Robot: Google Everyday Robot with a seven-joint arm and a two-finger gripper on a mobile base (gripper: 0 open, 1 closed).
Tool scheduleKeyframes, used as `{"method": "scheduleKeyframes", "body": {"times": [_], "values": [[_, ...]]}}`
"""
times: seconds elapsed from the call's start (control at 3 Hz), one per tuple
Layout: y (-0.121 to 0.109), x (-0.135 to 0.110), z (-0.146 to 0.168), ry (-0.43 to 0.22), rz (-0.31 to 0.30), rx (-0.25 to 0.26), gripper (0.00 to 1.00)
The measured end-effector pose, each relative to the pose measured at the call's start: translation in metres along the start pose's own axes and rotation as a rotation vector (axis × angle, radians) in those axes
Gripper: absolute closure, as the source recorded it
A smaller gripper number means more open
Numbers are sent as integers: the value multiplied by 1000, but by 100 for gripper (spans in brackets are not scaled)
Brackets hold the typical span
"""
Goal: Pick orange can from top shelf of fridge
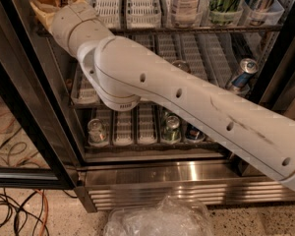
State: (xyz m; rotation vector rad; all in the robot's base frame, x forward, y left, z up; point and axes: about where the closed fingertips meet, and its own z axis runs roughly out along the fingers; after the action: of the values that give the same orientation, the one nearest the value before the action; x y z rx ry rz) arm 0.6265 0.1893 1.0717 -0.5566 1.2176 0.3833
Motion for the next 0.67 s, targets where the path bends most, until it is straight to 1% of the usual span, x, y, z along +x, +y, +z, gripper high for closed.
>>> {"method": "scheduleKeyframes", "body": {"times": [0.67], "values": [[-2, -6, -1, -17, -7, 6, 100]]}}
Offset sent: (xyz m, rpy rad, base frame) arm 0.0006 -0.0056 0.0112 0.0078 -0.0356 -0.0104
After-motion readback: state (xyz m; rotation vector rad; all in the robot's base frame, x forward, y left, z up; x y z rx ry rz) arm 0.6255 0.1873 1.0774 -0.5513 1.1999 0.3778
